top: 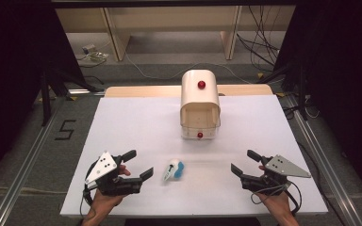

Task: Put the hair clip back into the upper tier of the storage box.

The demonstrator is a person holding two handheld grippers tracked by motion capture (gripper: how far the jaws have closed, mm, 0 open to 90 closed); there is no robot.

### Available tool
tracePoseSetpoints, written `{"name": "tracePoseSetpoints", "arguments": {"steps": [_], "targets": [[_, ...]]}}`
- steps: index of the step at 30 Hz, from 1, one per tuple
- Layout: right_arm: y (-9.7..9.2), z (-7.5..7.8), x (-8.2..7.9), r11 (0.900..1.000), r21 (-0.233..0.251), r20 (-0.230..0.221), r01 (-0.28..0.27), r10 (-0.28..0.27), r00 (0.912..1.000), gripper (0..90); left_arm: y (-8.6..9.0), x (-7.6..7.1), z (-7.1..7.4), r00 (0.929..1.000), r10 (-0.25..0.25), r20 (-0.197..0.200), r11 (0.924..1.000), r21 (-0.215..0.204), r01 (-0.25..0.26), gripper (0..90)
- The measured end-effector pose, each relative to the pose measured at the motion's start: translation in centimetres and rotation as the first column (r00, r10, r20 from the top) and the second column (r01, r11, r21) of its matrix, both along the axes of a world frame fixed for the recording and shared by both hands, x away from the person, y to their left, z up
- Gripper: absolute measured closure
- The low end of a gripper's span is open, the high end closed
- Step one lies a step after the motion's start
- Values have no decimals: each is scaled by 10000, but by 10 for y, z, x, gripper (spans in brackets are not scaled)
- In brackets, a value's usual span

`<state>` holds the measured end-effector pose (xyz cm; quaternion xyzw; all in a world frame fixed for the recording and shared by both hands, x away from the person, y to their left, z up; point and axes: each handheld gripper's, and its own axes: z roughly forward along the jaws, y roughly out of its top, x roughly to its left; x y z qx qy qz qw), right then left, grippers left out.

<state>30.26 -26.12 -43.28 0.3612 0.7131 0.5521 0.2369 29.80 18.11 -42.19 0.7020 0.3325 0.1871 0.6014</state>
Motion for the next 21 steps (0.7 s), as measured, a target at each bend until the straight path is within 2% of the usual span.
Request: {"name": "tracePoseSetpoints", "arguments": {"steps": [13, 21], "targets": [[3, 3, 0, 10000, 79, -142, -15, 16, 9999, 220, -1, 0, 0, 10000, -22, 15, 10000, -19, 22, 126], [15, 6, 4, 9998, 65, -254, -206, 207, 9995, 220, 0, 0, 0, 10000, 12, 50, 10000, -54, -12, 126]]}}
